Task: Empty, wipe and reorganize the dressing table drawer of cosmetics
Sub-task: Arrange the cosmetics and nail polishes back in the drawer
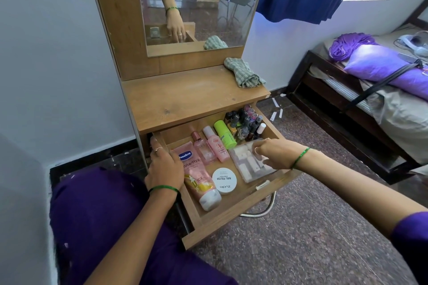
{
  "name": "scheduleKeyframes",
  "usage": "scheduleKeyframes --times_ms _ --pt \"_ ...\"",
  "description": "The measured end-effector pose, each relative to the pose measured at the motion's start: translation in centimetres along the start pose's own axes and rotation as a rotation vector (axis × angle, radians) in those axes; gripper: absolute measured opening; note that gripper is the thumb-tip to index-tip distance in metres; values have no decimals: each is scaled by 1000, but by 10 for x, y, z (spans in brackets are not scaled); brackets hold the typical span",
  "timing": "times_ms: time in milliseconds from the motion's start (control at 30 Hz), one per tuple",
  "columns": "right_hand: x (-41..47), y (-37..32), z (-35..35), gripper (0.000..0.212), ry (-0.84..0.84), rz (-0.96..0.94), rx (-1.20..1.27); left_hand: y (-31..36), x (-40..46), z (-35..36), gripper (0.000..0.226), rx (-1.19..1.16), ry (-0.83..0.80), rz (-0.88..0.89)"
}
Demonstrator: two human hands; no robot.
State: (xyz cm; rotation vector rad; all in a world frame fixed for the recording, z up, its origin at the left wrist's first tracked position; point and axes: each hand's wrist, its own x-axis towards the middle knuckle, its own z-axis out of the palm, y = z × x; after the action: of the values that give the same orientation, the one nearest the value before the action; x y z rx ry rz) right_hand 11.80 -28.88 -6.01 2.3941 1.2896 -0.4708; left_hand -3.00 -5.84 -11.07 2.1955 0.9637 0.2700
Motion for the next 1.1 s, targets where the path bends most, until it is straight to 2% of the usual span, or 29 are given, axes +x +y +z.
scheduleKeyframes --times_ms 100,233,500,767,1100 --pt "9 0 2 24 77 69 130 0 -1 0 58 -6 -6 1" --pt "22 -6 2 56 -2 190 173 0 -1 0 58 -13 -2 8" --pt "30 -5 14 79 -18 251 248 -1 1 1 58 -4 0 3" --pt "22 -2 12 87 -8 229 299 -1 1 1 57 -4 -4 5" --pt "13 -6 14 79 -23 227 314 0 -1 0 57 7 -7 0"
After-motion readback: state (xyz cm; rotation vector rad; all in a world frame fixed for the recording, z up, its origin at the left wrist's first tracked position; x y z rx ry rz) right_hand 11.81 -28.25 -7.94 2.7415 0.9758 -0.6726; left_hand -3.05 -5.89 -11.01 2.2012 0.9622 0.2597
